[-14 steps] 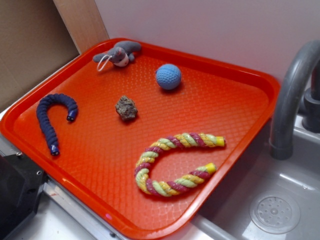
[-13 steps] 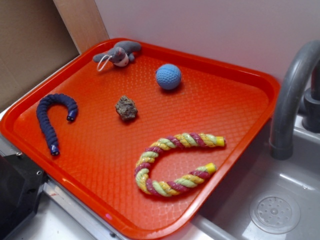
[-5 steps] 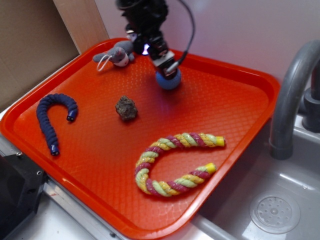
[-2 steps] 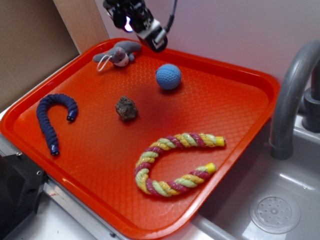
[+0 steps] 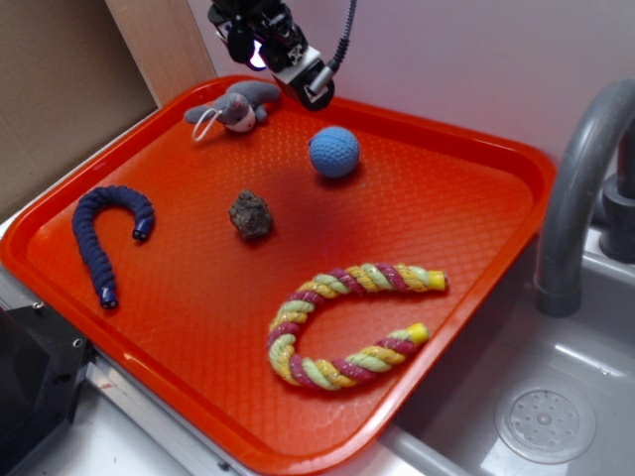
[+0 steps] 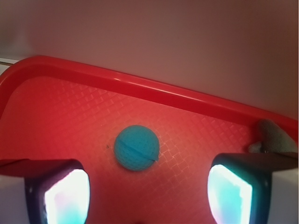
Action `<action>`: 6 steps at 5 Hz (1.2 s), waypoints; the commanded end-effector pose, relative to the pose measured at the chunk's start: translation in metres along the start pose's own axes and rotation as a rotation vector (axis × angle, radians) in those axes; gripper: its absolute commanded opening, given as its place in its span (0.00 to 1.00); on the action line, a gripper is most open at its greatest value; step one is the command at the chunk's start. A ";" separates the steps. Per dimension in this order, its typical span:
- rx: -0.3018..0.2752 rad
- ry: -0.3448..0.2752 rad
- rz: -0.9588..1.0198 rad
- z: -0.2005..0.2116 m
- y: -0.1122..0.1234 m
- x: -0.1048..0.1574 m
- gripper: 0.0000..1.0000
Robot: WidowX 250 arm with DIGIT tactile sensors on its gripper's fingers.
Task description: Grab the blue ball.
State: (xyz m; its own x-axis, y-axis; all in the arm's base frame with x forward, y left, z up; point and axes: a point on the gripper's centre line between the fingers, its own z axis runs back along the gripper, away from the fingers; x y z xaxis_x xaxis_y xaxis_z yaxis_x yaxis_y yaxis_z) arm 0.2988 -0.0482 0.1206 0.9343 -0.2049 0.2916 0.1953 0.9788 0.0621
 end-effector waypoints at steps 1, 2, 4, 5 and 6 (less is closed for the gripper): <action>0.002 -0.038 -0.009 0.011 -0.004 0.008 1.00; 0.002 0.025 -0.098 -0.025 -0.019 0.012 1.00; 0.007 0.111 -0.148 -0.054 -0.027 0.010 1.00; 0.032 0.149 -0.118 -0.067 -0.015 0.012 1.00; 0.041 0.202 -0.089 -0.085 -0.002 0.008 1.00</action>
State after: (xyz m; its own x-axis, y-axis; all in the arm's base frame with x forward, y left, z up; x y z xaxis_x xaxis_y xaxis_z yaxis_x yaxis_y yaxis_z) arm 0.3235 -0.0438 0.0267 0.9634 -0.2650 0.0404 0.2592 0.9594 0.1114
